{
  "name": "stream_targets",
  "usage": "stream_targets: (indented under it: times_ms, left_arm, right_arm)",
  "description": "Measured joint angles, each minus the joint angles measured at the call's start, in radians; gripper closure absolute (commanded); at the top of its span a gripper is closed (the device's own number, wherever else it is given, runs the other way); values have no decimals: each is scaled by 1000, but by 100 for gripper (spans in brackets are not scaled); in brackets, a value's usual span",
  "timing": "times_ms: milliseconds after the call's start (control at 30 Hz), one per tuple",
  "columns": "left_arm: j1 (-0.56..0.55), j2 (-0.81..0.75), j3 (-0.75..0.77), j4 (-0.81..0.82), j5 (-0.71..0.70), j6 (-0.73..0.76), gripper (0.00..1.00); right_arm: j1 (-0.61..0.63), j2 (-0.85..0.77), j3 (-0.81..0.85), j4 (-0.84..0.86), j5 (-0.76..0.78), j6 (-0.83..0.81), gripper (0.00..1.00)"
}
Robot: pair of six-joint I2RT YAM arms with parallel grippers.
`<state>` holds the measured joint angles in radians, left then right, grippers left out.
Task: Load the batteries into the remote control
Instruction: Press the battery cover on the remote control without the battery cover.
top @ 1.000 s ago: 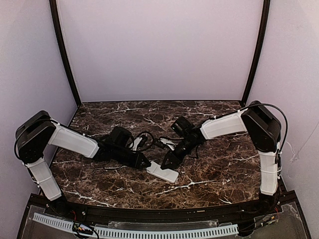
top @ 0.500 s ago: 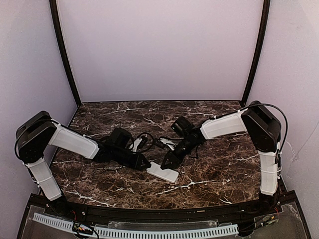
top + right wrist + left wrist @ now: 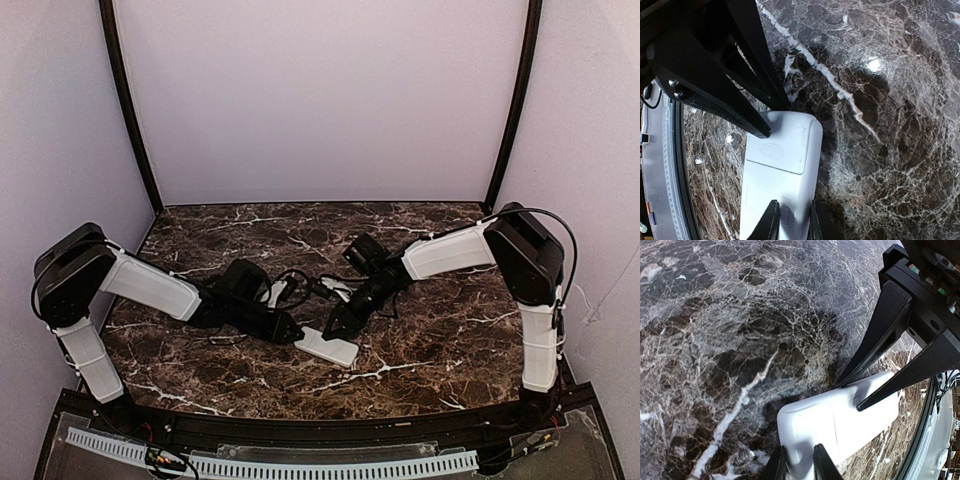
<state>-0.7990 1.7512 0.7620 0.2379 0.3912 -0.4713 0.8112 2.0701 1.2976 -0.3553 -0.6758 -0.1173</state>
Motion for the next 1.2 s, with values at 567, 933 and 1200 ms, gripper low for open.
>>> stream_targets:
  times_ms: [567,933,1200]
  left_arm:
    - [-10,0,8,-14,-36,18,85]
    - [-14,0,8,-15,-45,17,86]
    - [-18,0,13,-19,-55,18,87]
  right_arm:
    - [20,-137,-127,24,105,57,37]
    - [-53,-365,-361,41,89,263,53]
    - [-10,-367,-480,124,10,457,59]
